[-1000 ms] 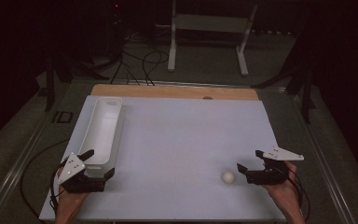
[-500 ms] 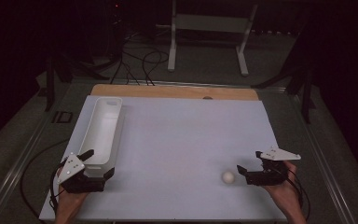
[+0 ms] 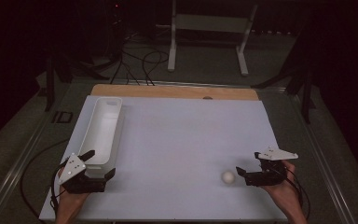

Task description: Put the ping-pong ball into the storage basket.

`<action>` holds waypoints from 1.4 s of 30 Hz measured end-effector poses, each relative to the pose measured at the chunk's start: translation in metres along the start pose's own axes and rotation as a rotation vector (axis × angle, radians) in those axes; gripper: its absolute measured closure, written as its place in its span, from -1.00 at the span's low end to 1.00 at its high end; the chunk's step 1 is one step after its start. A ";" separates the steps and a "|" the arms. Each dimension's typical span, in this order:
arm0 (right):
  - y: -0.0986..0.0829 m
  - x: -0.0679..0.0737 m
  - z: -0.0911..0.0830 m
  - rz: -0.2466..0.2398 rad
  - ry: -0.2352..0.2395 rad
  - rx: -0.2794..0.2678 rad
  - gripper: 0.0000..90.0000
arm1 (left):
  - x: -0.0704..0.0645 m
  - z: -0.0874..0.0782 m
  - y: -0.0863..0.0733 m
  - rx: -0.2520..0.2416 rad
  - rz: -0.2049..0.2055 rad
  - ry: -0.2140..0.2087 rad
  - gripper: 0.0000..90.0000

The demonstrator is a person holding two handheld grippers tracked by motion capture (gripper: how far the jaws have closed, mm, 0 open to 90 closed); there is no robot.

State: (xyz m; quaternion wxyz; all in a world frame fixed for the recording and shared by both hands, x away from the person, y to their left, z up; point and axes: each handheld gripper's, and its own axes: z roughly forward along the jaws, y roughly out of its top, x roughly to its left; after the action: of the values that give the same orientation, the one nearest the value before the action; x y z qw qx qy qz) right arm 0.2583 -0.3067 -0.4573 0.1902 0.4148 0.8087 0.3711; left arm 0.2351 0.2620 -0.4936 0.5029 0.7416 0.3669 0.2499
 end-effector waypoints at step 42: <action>0.003 0.010 0.014 -0.067 0.081 0.142 -0.84 | -0.001 0.003 -0.001 0.008 0.006 0.005 -1.00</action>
State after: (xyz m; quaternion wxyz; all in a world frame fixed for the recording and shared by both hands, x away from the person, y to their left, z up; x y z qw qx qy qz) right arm 0.2631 -0.2913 -0.4642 0.1399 0.3846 0.8536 0.3224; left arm 0.2366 0.2599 -0.4960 0.4984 0.7441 0.3667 0.2520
